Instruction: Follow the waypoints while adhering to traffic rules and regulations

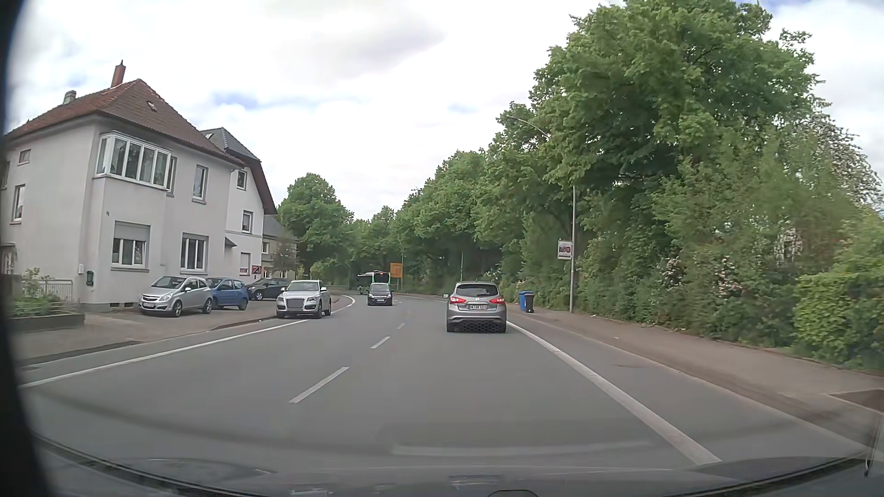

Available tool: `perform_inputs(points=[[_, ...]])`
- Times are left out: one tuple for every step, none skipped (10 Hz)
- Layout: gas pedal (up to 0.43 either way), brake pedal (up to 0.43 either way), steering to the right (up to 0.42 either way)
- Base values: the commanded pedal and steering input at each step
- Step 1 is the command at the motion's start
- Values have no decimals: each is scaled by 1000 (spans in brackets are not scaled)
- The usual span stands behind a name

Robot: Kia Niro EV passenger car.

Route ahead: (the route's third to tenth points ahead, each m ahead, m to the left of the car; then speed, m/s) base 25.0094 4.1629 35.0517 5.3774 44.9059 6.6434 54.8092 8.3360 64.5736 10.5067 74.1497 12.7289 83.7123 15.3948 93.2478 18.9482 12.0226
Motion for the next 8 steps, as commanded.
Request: perform_inputs(points=[[118, 0, -14], [118, 0, -14], [118, 0, -14], [118, 0, -14], [118, 0, -14], [130, 0, -14], [130, 0, -14], [130, 0, -14]])
